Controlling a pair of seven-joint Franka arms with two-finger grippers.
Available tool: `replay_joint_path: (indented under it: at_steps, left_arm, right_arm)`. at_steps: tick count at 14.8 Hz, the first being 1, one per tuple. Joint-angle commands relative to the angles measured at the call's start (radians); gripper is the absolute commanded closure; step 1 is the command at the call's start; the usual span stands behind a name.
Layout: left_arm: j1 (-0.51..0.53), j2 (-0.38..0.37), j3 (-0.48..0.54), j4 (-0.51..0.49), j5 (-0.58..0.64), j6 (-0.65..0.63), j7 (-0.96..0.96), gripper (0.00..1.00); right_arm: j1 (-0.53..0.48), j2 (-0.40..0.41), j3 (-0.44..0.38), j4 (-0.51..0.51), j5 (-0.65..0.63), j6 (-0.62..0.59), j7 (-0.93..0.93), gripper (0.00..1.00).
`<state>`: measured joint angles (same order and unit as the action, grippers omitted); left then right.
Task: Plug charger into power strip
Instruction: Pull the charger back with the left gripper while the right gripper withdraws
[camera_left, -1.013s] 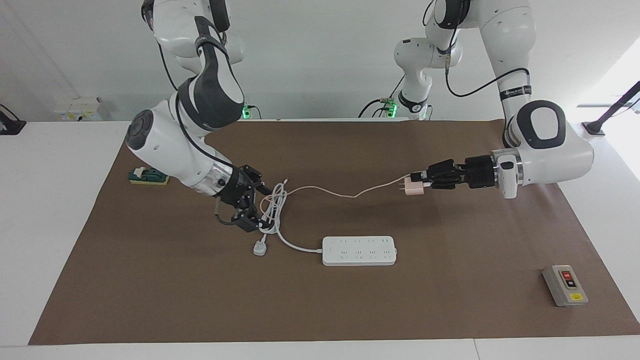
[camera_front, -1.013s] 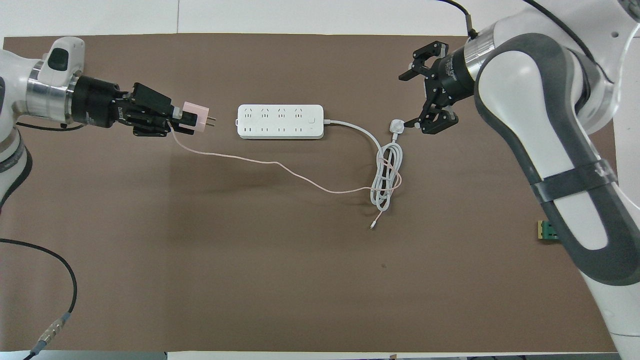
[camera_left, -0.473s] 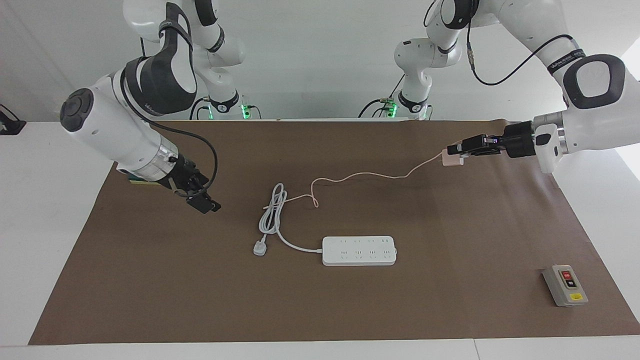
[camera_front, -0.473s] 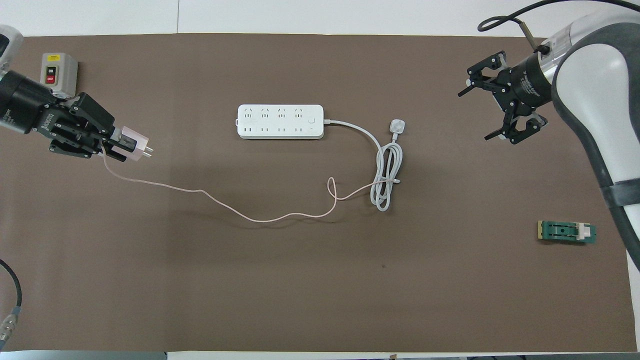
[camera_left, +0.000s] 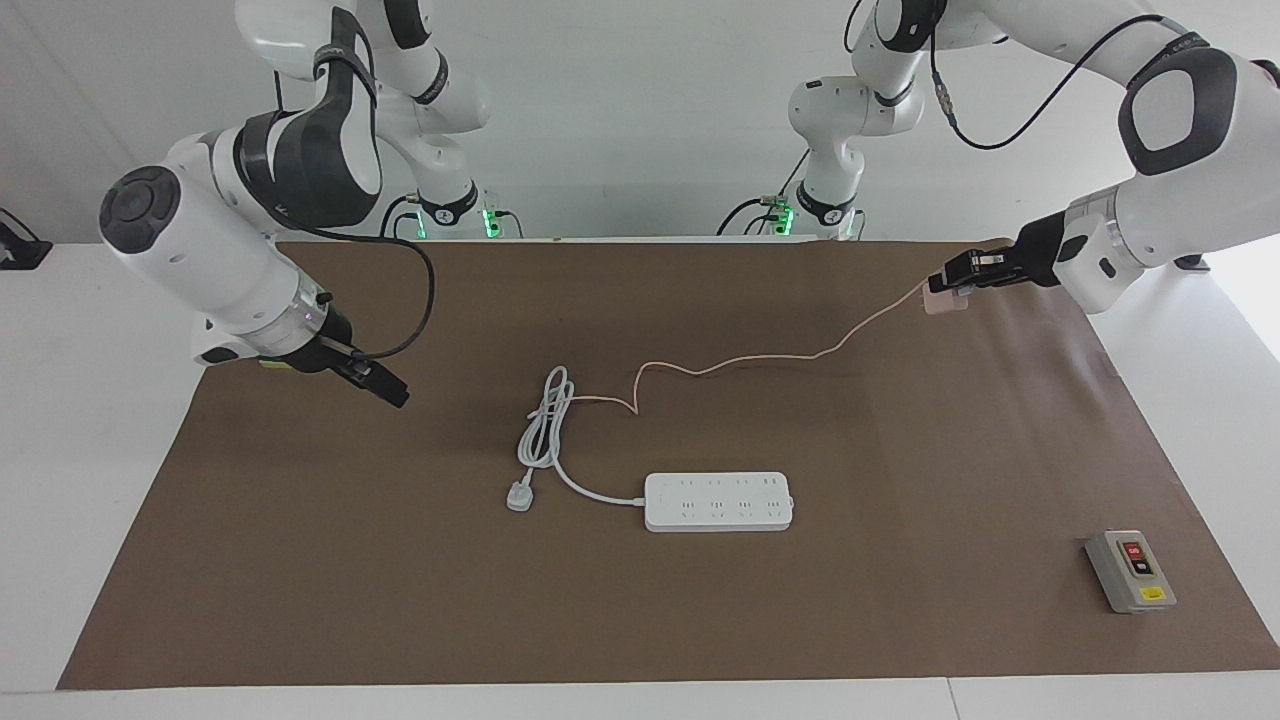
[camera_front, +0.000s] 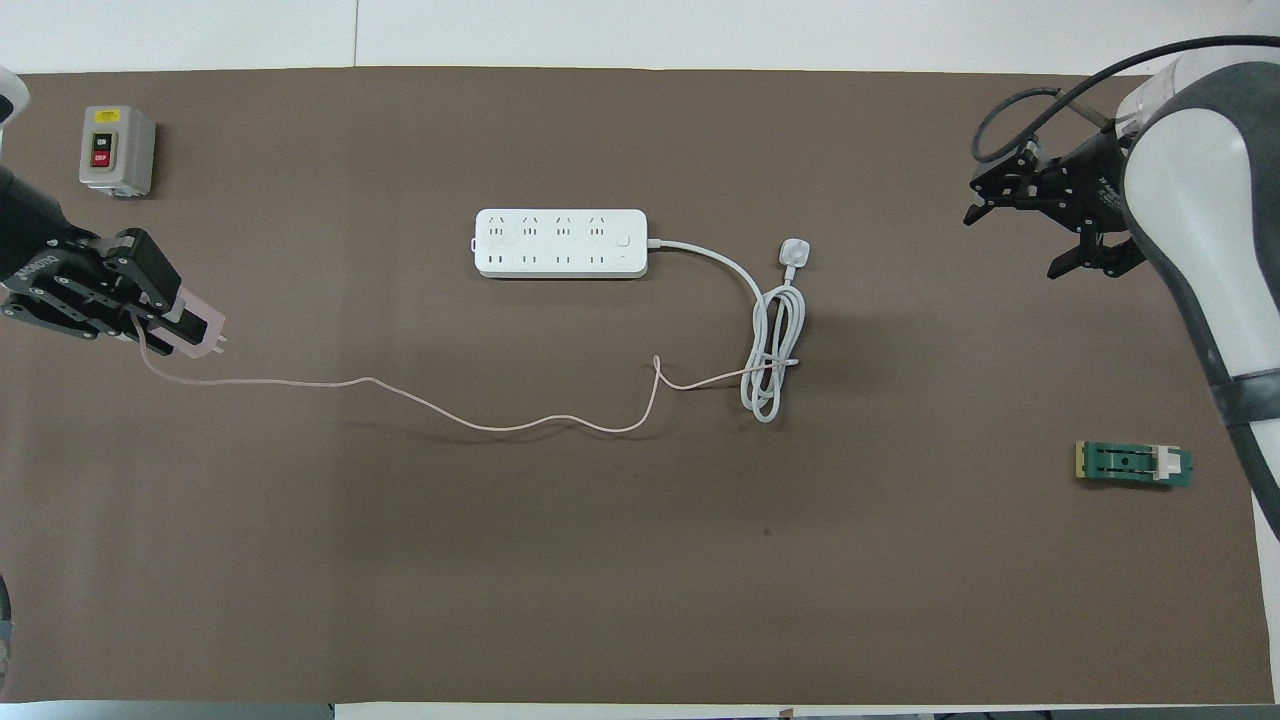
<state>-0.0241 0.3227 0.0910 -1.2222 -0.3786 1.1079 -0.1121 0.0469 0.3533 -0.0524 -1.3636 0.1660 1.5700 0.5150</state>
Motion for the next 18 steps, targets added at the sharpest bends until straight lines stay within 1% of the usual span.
replay_joint_path:
  at_steps: [1,3,4,6,7,8,10,11,12,13,14,15,17,18]
  left_arm:
    - [-0.017,-0.022,0.0,0.006,0.066,0.035,0.002,1.0]
    - [-0.075,-0.027,0.01,0.006,0.131,0.043,-0.03,1.0]
    - [-0.089,-0.027,0.012,0.006,0.157,0.044,-0.113,1.0]
    - [-0.096,-0.025,0.004,0.004,0.158,0.044,-0.33,1.0]
    - [-0.115,-0.024,0.004,0.004,0.159,0.052,-0.424,1.0]
    - [-0.126,-0.024,0.004,0.004,0.161,0.065,-0.461,1.0]
    - [-0.137,-0.013,0.0,0.006,0.161,0.078,-0.471,1.0]
    - [-0.145,-0.011,0.016,0.006,0.17,0.067,-0.485,1.0]
    - [-0.154,-0.026,0.01,0.004,0.205,0.069,-0.5,1.0]
    - [-0.154,-0.043,0.006,0.004,0.211,0.073,-0.502,1.0]
    - [-0.154,-0.039,0.006,0.004,0.214,0.095,-0.515,1.0]
    - [-0.157,-0.033,0.009,0.004,0.213,0.151,-0.567,1.0]
    - [-0.184,-0.03,0.003,-0.02,0.21,0.272,-0.789,1.0]
    - [-0.192,-0.024,0.003,-0.042,0.211,0.321,-0.87,1.0]
  right_arm:
    - [-0.007,-0.036,0.008,-0.031,-0.051,-0.008,-0.114,0.0]
    - [-0.007,-0.045,0.008,-0.031,-0.091,-0.013,-0.203,0.0]
    - [-0.009,-0.056,0.008,-0.031,-0.106,-0.015,-0.245,0.0]
    - [-0.013,-0.072,0.008,-0.032,-0.112,-0.025,-0.305,0.0]
    - [-0.013,-0.077,0.008,-0.032,-0.118,-0.028,-0.315,0.0]
    - [-0.013,-0.091,0.008,-0.034,-0.129,-0.028,-0.329,0.0]
    - [-0.013,-0.106,0.008,-0.035,-0.14,-0.036,-0.355,0.0]
    - [-0.015,-0.111,0.008,-0.035,-0.14,-0.041,-0.372,0.0]
    - [-0.018,-0.125,0.008,-0.035,-0.141,-0.044,-0.389,0.0]
    - [-0.019,-0.135,0.008,-0.035,-0.143,-0.05,-0.404,0.0]
    - [-0.019,-0.148,0.008,-0.035,-0.152,-0.06,-0.418,0.0]
    - [-0.019,-0.163,0.008,-0.041,-0.161,-0.065,-0.434,0.0]
    - [-0.019,-0.195,0.008,-0.064,-0.174,-0.065,-0.453,0.0]
    - [-0.021,-0.209,0.008,-0.074,-0.175,-0.065,-0.463,0.0]
